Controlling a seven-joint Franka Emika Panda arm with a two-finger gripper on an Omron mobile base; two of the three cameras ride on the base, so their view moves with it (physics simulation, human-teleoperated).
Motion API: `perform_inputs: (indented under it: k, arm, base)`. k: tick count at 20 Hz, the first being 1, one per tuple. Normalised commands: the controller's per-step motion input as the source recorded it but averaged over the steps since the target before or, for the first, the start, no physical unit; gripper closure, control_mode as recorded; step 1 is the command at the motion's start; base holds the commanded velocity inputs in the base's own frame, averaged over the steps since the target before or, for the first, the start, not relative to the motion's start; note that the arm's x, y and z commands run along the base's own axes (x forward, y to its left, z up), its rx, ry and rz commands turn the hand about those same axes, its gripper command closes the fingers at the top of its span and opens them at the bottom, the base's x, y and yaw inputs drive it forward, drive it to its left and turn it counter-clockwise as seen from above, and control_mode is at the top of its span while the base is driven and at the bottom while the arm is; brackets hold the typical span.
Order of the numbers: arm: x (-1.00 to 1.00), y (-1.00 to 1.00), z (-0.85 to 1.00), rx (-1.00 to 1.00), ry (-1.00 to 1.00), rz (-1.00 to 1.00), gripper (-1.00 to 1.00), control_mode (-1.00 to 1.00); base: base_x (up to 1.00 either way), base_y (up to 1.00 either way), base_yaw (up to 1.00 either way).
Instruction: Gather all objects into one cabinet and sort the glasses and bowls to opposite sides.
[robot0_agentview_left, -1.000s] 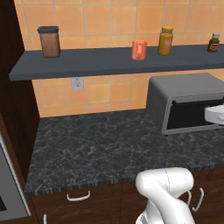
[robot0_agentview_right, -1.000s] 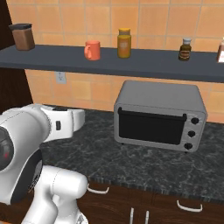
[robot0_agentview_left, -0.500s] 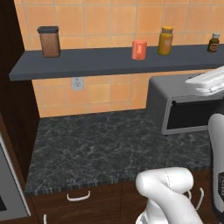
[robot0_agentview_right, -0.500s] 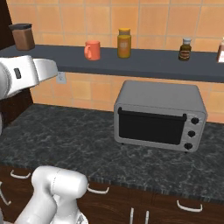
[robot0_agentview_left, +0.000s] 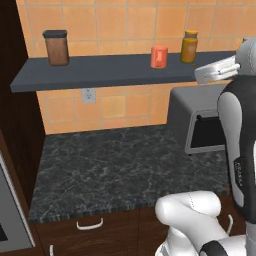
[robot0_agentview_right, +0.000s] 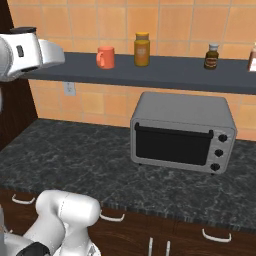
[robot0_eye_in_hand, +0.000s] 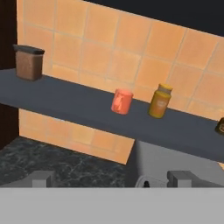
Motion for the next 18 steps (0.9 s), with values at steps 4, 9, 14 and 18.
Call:
perform_inputs:
  k: [4, 9, 14, 18]
  arm:
    - [0.58, 0.36, 0.0, 0.0, 0.05, -0.07, -1.0, -1.0]
    - [0.49, 0.04, -0.09, 0.0, 0.02, -0.04, -1.0, -1.0]
    - [0.43, 0.0, -0.16, 0.0, -0.02, -0.31, -1.0, -1.0]
    - [0.37, 0.0, -0.19, 0.07, 0.0, -0.23, -1.0, -1.0]
  base:
    - [0.0, 0.0, 0.0]
    - [0.0, 0.0, 0.0]
    - [0.0, 0.0, 0.0]
    - [0.0, 0.0, 0.0]
